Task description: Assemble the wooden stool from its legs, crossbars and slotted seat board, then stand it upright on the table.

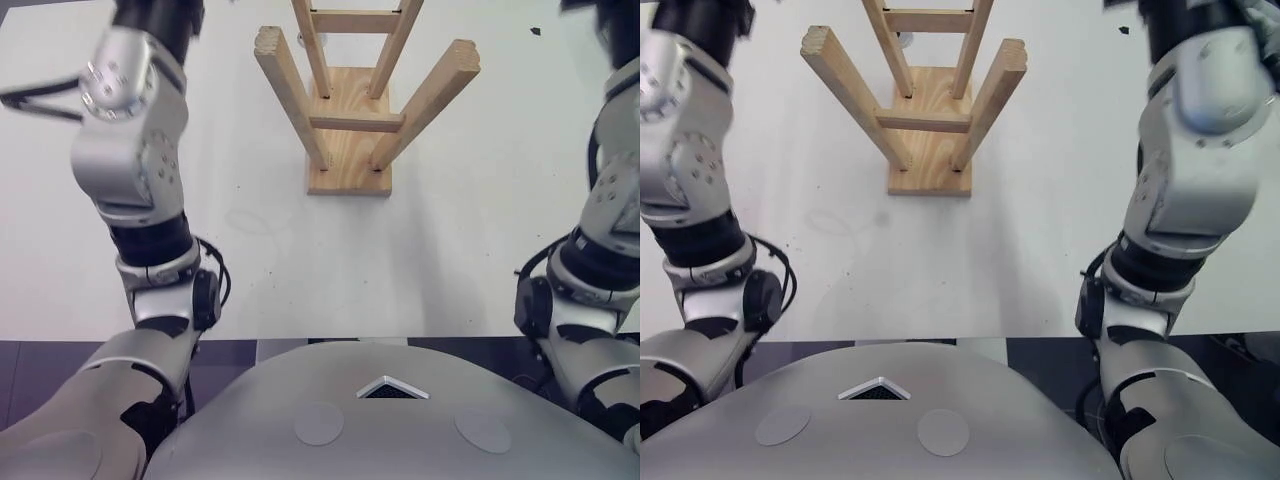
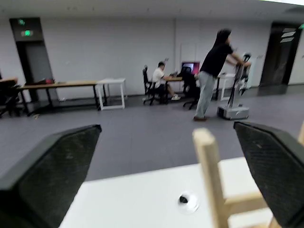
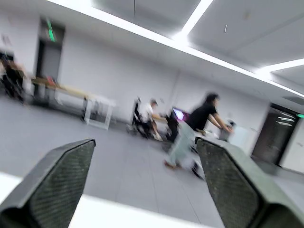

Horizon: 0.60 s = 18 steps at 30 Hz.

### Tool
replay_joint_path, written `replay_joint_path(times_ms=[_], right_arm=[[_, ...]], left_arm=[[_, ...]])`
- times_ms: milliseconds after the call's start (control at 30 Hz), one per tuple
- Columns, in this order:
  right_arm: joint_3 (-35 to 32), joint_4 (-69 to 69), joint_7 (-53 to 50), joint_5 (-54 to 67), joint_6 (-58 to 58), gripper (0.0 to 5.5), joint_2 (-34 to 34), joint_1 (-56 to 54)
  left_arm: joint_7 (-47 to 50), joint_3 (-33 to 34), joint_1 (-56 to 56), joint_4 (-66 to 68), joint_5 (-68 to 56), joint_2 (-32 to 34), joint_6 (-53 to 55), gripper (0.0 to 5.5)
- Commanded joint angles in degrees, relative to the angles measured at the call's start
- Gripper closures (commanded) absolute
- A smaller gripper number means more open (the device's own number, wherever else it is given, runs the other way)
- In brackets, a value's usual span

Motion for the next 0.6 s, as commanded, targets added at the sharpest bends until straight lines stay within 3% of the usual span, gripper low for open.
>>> replay_joint_path(times_ms=[33,200,367,467,600], right_arm=[[-4.19,-4.47,-0.34,10.0,2.92,1.56,4.62,-6.55],[-2.67,-6.92,-3.04,17.81,12.25,1.56,10.33,-0.66],[4.47,-1.93,-6.35,16.18,21.87,1.56,12.17,8.53],[4.42,-1.91,-7.0,15.65,20.6,1.56,12.18,7.15],[0.03,-3.84,-7.52,16.05,12.93,1.56,13.41,1.67]], left_arm=[[1.26,1.06,-4.4,-4.94,-8.36,-4.34,7.56,0.33],[2.81,0.44,-0.11,-6.51,-10.18,-5.36,11.08,0.33],[0.35,-7.36,11.13,1.63,-3.65,-4.13,6.95,0.33],[-1.83,-11.18,11.67,2.1,-1.69,-3.0,5.0,0.33],[-1.35,-8.42,9.24,2.91,-1.49,-3.38,1.33,0.33]])
